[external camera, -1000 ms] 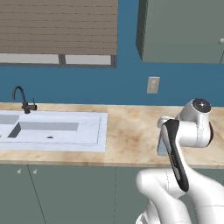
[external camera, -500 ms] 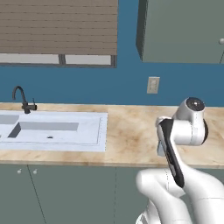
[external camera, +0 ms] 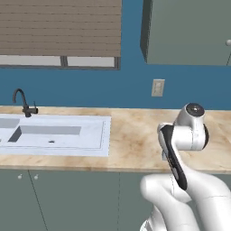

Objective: Gather the eggs and milk located in the vicinity of the sink area and place them right next to the bowl.

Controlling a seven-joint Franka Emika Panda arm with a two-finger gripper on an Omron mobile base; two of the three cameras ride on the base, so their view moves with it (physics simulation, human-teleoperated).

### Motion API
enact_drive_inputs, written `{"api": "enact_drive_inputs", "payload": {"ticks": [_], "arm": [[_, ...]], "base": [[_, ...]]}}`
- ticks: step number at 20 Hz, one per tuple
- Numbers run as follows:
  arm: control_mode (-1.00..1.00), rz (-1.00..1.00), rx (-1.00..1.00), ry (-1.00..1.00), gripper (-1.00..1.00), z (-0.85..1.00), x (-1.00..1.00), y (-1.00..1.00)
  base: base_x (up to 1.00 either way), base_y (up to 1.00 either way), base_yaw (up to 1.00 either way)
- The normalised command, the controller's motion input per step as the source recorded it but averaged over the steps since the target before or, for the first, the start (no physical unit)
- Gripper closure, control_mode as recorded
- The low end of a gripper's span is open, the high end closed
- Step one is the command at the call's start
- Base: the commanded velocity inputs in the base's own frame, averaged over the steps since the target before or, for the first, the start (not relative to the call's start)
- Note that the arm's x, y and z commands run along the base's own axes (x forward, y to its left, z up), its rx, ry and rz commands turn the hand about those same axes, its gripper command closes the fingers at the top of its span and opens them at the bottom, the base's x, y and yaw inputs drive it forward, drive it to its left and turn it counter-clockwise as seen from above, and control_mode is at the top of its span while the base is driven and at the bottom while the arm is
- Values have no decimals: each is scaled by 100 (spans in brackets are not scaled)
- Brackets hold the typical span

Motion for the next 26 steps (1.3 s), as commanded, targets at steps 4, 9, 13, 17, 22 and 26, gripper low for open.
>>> {"api": "enact_drive_inputs", "payload": {"ticks": [4,9,13,17,22,26], "arm": [[-100,4,-1,4,-100,-15,6,0],[-100,0,-1,3,-100,-14,6,0],[-100,0,-2,0,-100,-18,4,0],[-100,0,-4,0,-100,-28,5,0],[-100,0,-4,-2,-100,-26,18,0],[-100,1,-1,0,-100,-16,28,0]], "base": [[0,0,0],[0,0,0],[0,0,0],[0,0,0],[0,0,0],[0,0,0]]}}
